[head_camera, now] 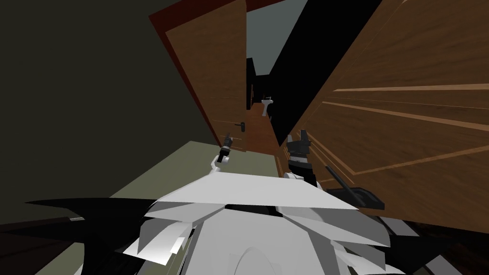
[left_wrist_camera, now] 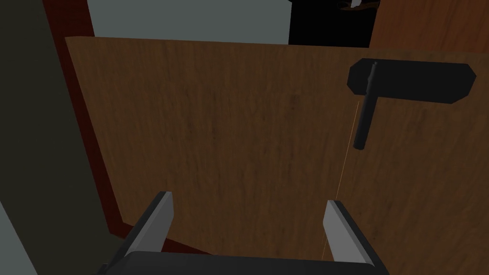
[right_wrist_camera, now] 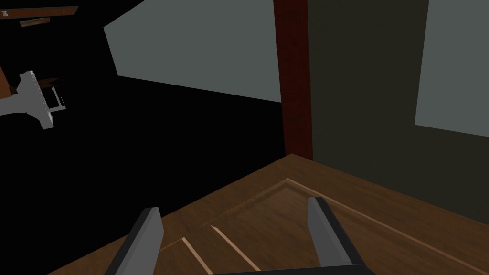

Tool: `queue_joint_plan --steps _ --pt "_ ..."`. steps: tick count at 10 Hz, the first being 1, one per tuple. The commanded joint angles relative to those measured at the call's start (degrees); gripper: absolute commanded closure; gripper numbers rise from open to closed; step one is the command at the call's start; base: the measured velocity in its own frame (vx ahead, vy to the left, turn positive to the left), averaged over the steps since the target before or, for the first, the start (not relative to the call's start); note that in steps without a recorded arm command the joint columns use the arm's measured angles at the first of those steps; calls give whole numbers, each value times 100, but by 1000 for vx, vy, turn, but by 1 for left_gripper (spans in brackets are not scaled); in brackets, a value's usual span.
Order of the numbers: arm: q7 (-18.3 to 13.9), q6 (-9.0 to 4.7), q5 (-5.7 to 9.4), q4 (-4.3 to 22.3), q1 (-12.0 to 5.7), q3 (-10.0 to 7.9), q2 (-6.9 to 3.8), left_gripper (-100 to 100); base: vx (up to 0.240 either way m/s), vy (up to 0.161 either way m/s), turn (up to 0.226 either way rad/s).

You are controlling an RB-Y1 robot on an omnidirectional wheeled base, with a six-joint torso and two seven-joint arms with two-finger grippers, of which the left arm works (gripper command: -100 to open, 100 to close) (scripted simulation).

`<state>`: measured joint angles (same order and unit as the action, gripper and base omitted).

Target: Pull the door open

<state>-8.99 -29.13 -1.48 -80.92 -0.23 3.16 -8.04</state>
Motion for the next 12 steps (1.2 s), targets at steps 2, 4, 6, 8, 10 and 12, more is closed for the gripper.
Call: queue_joint_plan --steps 2,4,6,8,10,12 --pt "-24 2 43 443 -263 -5 -47 -100 66 -9 -25" --pt "-38 8 63 657 -380 -8 -72 -100 85 -11 -19" --pt "-66 18 103 1033 -614 -13 -119 -100 58 4 -26" --pt "-94 28 142 1392 -843 -19 -166 -100 100 1 -30" --pt "-107 33 161 1613 -953 -21 -187 -100 91 2 -18" --pt "-134 43 199 1952 -1172 -27 -230 -100 67 1 -22"
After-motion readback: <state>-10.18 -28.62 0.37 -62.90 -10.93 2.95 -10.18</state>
